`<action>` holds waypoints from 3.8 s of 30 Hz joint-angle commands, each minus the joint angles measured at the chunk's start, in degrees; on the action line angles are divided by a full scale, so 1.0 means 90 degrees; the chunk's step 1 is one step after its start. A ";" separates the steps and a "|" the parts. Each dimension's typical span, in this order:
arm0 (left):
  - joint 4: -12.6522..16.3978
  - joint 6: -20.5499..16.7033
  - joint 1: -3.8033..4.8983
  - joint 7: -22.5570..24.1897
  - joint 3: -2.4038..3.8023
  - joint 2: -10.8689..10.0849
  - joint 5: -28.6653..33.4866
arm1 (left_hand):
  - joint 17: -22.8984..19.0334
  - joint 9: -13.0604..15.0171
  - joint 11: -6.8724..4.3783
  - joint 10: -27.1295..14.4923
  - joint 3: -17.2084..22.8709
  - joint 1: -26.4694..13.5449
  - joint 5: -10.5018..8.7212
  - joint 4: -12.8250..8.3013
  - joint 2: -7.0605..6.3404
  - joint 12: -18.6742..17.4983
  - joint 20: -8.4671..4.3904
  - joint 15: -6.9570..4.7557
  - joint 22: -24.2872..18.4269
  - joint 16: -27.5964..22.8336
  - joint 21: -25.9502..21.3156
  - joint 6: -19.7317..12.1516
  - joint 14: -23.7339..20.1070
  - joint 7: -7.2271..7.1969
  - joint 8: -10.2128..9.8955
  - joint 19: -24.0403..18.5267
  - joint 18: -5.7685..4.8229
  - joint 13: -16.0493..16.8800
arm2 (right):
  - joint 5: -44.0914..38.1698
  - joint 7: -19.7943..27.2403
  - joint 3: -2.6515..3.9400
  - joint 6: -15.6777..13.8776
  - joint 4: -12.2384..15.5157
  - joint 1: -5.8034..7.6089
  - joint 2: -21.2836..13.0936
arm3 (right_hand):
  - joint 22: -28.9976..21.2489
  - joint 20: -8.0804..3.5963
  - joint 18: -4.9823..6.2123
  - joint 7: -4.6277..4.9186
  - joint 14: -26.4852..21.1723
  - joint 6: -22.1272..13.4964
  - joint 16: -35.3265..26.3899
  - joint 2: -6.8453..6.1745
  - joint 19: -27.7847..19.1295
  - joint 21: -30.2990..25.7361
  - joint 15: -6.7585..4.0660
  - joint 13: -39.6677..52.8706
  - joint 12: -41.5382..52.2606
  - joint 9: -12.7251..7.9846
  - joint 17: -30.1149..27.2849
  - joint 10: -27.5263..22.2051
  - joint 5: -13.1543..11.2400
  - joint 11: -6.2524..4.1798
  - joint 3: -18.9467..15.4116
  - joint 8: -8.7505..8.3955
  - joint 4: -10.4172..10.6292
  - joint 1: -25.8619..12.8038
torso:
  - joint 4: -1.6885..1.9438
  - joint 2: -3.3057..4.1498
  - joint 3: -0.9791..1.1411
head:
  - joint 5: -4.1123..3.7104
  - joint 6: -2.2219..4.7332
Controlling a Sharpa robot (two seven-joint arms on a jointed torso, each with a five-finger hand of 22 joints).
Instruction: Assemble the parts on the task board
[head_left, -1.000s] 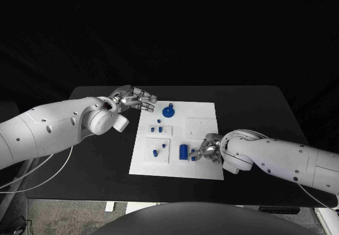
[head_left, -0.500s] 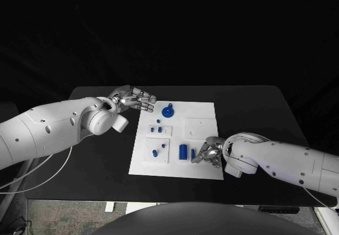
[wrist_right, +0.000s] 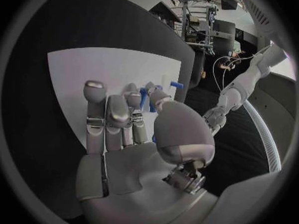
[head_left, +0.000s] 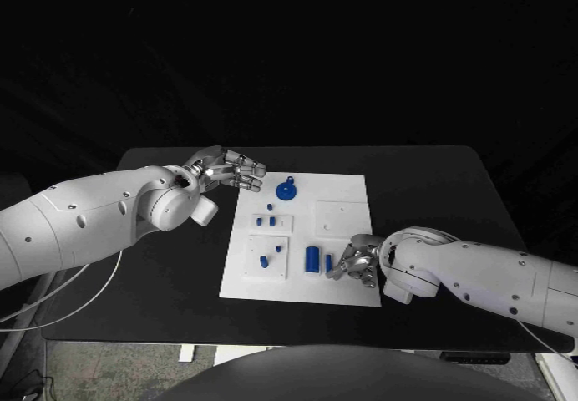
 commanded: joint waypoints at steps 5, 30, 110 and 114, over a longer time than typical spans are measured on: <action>0.0013 0.0090 0.0003 0.0026 0.0003 0.0007 -0.0008 | -0.0005 0.0003 0.0025 -0.0029 0.0004 -0.0003 0.0020 0.0040 0.0037 0.0030 0.0025 0.0003 -0.0011 -0.0019 0.0031 -0.0062 -0.0026 0.0004 0.0027 0.0029 0.0055 -0.0006 | -0.0059 -0.0211 -0.0001 -0.0189 -0.0024 -0.0008 0.0017 | 0.0431 -0.0001 -0.0001 -0.0040 0.0025 0.0031 0.0017 0.0256 0.0061 0.0054 -0.0024 -0.0010 0.0040 -0.0003 0.0001 0.0006 -0.0002 -0.0052 0.0415 -0.0001 -0.0270 -0.0051 | -0.0001 -0.0002 0.0002 | 0.0002 0.0001; 0.0013 0.0121 0.0003 0.0008 0.0003 0.0011 -0.0009 | -0.0005 0.0003 0.0025 -0.0029 0.0004 -0.0008 0.0019 0.0043 0.0037 0.0030 0.0025 0.0003 -0.0011 -0.0018 0.0031 -0.0063 -0.0026 0.0003 0.0027 0.0029 0.0054 -0.0006 | -0.0110 -0.0614 -0.0001 -0.0158 -0.0105 -0.0008 0.0090 | 0.0435 -0.0005 -0.0017 -0.0058 0.0024 0.0062 0.0033 0.0274 0.0074 0.0097 -0.0027 0.0008 0.0060 0.0095 -0.0037 0.0039 0.0053 -0.0064 0.0900 0.0001 -0.0554 -0.0362 | 0.0001 -0.0002 0.0000 | -0.0012 0.0001; -0.0026 0.0116 0.0003 0.0021 0.0000 0.0005 -0.0031 | -0.0004 0.0003 0.0026 -0.0030 -0.0008 -0.0015 0.0010 0.0055 0.0029 0.0032 0.0027 0.0003 -0.0015 -0.0017 0.0031 -0.0066 -0.0028 0.0006 0.0029 0.0027 0.0054 -0.0006 | 0.0433 0.0399 0.0049 -0.0570 -0.0224 0.0023 -0.0037 | 0.0366 0.0060 0.0049 0.0104 -0.0015 -0.0390 -0.0188 -0.0121 0.0031 -0.0367 0.0045 -0.0136 -0.0052 0.0118 -0.0127 -0.0126 0.1008 0.0064 -0.2041 0.0020 0.0811 -0.0181 | -0.0013 -0.0009 0.0009 | -0.0046 0.0001; -0.0069 0.0058 0.0003 0.0105 -0.0001 0.0020 -0.0012 | -0.0003 0.0005 0.0014 -0.0015 -0.0008 -0.0016 -0.0004 0.0061 0.0036 0.0036 0.0025 -0.0005 -0.0014 -0.0017 0.0032 -0.0046 -0.0018 -0.0005 0.0038 0.0031 0.0054 -0.0005 | 0.0758 0.0896 0.0093 -0.0597 -0.0276 0.0139 -0.0130 | 0.0318 0.0083 0.0070 0.0142 -0.0061 -0.0477 -0.0293 0.0068 -0.0011 -0.0612 0.0061 -0.0211 -0.0091 0.0122 -0.0190 -0.0189 0.1053 0.0086 -0.2496 0.0001 0.0774 -0.0053 | -0.0023 -0.0021 0.0012 | -0.0073 0.0001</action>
